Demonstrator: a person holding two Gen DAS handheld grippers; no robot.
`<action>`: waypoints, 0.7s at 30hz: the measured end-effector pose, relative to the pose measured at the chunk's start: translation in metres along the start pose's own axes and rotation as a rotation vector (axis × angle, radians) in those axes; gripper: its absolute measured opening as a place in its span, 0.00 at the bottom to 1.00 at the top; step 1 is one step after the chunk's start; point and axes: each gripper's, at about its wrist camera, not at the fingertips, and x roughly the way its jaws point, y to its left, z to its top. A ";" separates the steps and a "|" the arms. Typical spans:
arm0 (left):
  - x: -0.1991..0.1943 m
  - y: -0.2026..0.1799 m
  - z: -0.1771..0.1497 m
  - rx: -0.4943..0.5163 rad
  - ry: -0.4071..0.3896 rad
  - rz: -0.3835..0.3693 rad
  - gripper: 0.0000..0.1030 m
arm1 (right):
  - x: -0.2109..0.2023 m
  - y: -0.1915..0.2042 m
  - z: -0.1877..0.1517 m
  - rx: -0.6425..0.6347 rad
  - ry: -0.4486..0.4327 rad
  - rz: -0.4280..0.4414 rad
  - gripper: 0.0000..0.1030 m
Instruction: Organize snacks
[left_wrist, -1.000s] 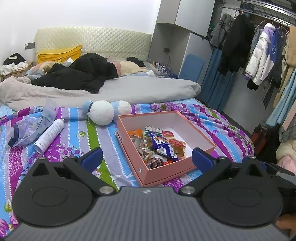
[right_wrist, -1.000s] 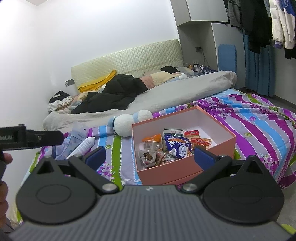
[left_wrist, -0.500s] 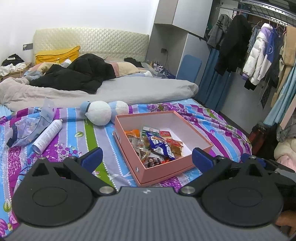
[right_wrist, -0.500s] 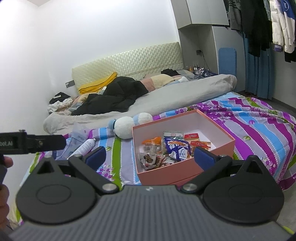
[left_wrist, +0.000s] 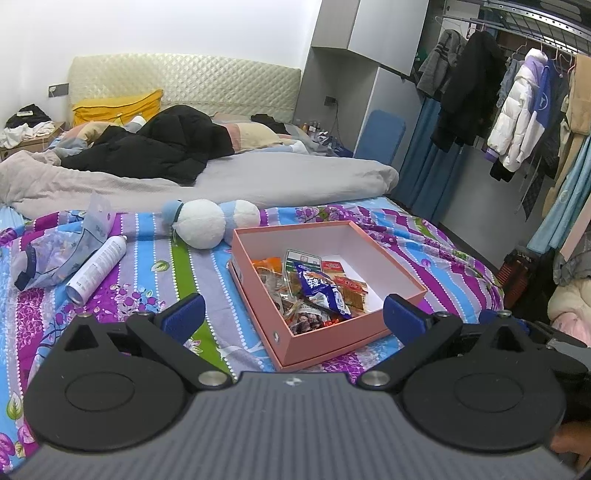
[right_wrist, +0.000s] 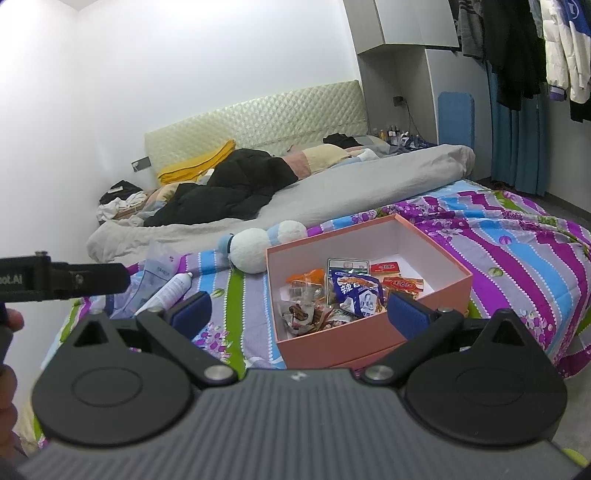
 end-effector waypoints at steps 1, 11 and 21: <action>0.000 0.000 0.000 0.001 0.000 0.000 1.00 | 0.000 0.000 0.000 0.000 0.001 0.001 1.00; -0.002 -0.003 0.002 0.007 0.002 0.002 1.00 | 0.001 0.000 0.003 0.005 -0.005 -0.021 1.00; -0.002 -0.006 0.005 0.014 0.001 0.004 1.00 | 0.002 -0.003 0.003 0.014 -0.004 -0.026 1.00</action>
